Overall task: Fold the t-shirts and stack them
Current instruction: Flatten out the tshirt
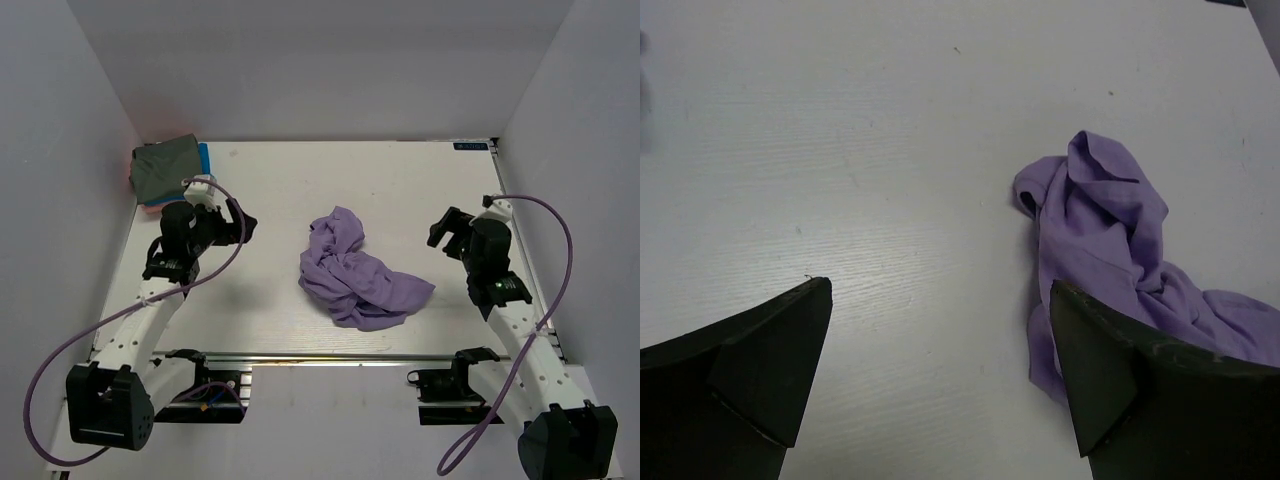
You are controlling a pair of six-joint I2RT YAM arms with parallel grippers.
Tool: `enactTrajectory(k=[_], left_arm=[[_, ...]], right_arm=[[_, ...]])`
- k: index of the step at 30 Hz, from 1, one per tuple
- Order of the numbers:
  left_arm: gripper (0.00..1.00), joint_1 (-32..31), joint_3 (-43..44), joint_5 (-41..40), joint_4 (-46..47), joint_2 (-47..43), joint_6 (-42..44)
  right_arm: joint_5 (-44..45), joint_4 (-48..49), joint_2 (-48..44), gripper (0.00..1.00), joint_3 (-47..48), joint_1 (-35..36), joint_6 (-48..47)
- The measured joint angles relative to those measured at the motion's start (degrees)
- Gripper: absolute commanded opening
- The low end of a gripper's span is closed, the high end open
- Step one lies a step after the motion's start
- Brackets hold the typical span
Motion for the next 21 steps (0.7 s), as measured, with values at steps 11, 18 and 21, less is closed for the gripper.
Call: enactTrajectory(k=[11, 18, 21], left_arm=[[1.00, -3.65, 4.94, 10.49, 0.70, 14.34, 1.05], [1.00, -15.56, 10.56, 9.68, 0.17, 25.14, 1.77], [1.00, -20.00, 12.85, 8.33, -0.46, 29.05, 2.16]], right_arm=[[-3.37, -4.09, 3.41, 0.90, 0.33, 0.02, 0.17], [-6.64, -8.94, 7.37, 0.90, 2.05, 0.02, 1.29], [-8.00, -11.13, 9.57, 0.90, 2.80, 0.02, 1.77]])
